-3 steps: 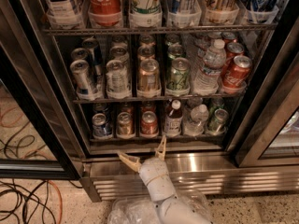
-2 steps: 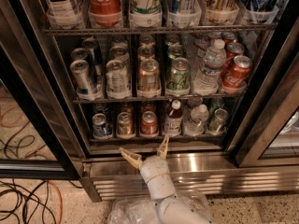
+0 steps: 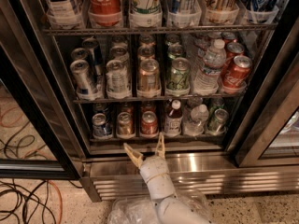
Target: Pick coke can from bottom shelf of fridge
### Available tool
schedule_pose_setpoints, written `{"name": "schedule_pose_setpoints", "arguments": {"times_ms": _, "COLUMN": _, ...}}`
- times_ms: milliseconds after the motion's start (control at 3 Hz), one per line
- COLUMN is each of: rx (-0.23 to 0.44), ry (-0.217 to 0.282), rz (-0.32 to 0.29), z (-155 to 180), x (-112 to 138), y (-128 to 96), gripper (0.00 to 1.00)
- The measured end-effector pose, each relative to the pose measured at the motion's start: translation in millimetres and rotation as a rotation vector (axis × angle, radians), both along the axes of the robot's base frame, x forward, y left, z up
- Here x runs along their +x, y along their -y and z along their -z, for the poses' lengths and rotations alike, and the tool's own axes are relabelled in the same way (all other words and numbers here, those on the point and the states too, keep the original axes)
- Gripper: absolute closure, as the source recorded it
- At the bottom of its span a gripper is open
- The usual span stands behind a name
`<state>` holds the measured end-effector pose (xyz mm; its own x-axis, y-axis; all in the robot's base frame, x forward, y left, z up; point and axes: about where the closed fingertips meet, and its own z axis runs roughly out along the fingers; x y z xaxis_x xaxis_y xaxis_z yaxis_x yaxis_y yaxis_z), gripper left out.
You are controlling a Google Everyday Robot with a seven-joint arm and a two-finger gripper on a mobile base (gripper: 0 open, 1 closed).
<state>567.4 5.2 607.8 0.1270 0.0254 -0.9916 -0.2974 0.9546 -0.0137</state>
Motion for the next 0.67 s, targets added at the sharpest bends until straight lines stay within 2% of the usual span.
{"name": "schedule_pose_setpoints", "arguments": {"times_ms": 333, "rx": 0.000, "ry": 0.000, "rz": 0.000, "z": 0.0, "x": 0.0, "y": 0.0, "gripper": 0.36}}
{"name": "schedule_pose_setpoints", "arguments": {"times_ms": 667, "rx": -0.001, "ry": 0.001, "rz": 0.000, "z": 0.3, "x": 0.3, "y": -0.5, "gripper": 0.25}}
